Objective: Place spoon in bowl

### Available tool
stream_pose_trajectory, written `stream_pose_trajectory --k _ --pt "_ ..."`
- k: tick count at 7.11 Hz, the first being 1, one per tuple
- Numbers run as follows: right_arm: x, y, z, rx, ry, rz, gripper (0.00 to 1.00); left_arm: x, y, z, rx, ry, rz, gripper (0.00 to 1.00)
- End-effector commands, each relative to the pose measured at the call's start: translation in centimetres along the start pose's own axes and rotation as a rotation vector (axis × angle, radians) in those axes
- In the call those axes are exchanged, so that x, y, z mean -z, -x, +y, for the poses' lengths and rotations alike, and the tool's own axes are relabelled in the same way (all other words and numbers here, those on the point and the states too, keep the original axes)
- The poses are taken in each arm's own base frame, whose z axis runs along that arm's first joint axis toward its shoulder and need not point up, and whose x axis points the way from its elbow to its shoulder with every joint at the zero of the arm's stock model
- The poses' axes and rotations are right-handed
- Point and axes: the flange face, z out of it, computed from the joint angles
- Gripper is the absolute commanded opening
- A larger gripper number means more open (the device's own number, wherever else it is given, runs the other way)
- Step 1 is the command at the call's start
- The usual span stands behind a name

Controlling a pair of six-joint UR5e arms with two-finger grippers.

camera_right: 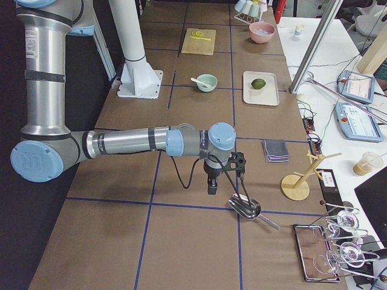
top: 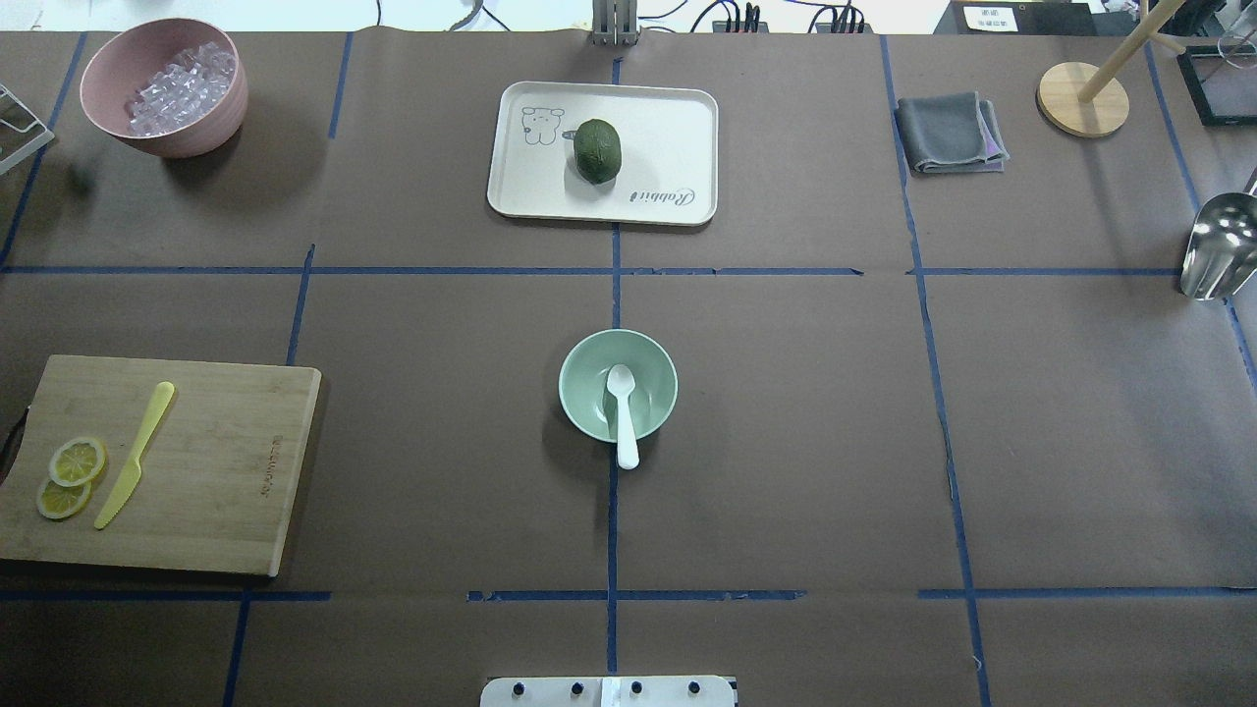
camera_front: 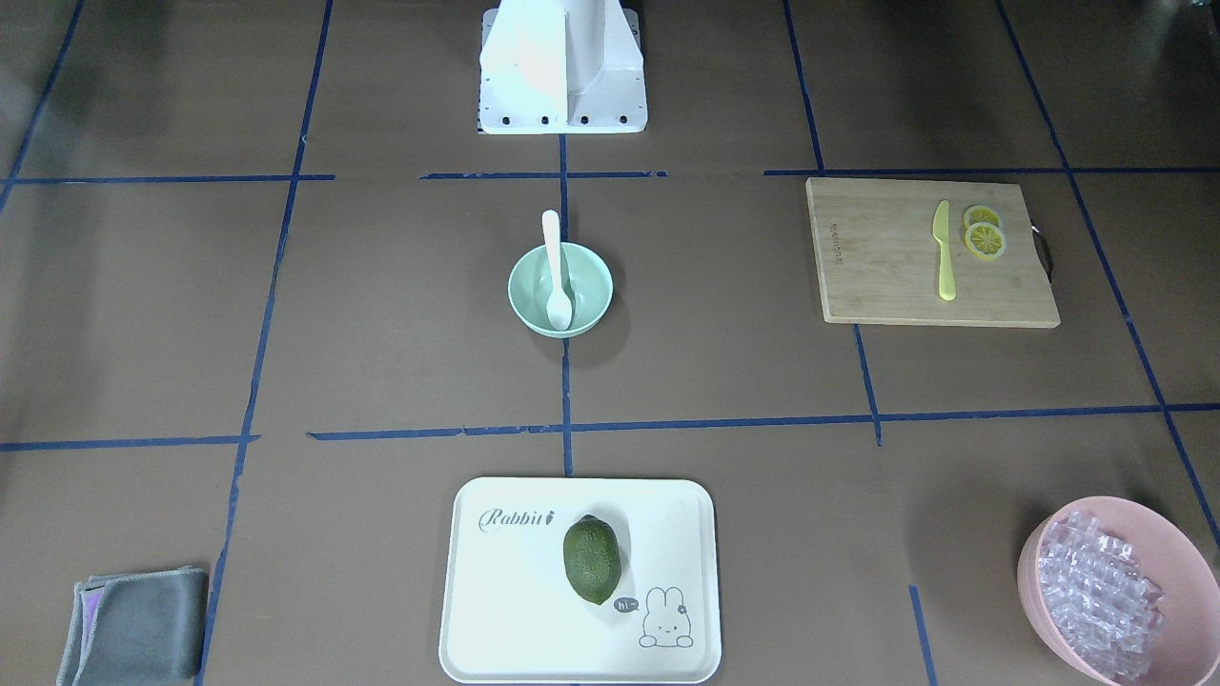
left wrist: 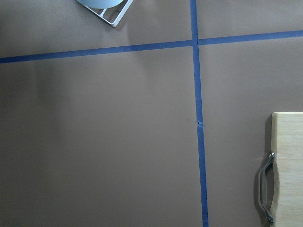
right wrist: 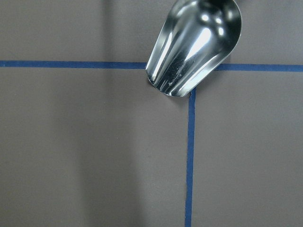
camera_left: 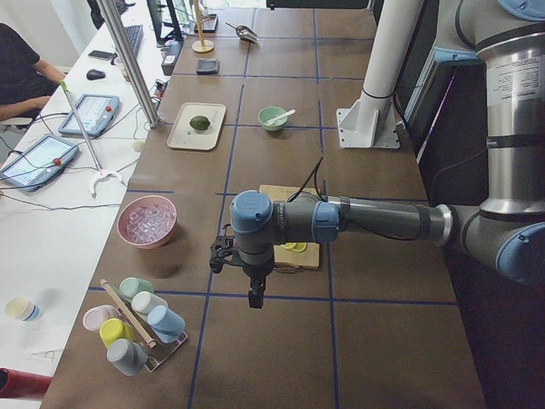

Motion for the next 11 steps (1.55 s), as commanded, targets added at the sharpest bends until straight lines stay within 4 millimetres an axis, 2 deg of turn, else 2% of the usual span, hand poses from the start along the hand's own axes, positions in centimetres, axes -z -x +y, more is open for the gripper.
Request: stream_pose_trajectory --k 1,4,5,6,7,11 --pt "0.0 0.0 0.0 0.003 -0.001 0.0 1.0 -0.3 0.2 0.5 0.006 0.006 0.002 1.0" --pt "-0.5 -0.5 0.8 -0.012 0.012 0.0 1.0 -0.3 0.1 0.4 0.003 0.005 0.006 1.0" --pt "-0.7 -0.7 0.9 -0.015 0.015 0.0 1.0 -1.2 -0.7 0.2 -0.016 0.023 0.013 1.0" --pt "-0.6 -0.6 0.9 -0.014 0.013 -0.002 1.0 -1.9 -2.4 -0.2 -0.037 0.033 0.074 1.0" --pt "-0.5 -0.6 0.9 -0.014 0.013 0.0 1.0 -1.9 -2.8 -0.2 -0.036 0.03 0.121 1.0" --pt "-0.4 -0.4 0.7 -0.015 0.009 0.0 1.0 -2.0 -2.8 -0.5 -0.042 0.029 0.12 1.0"
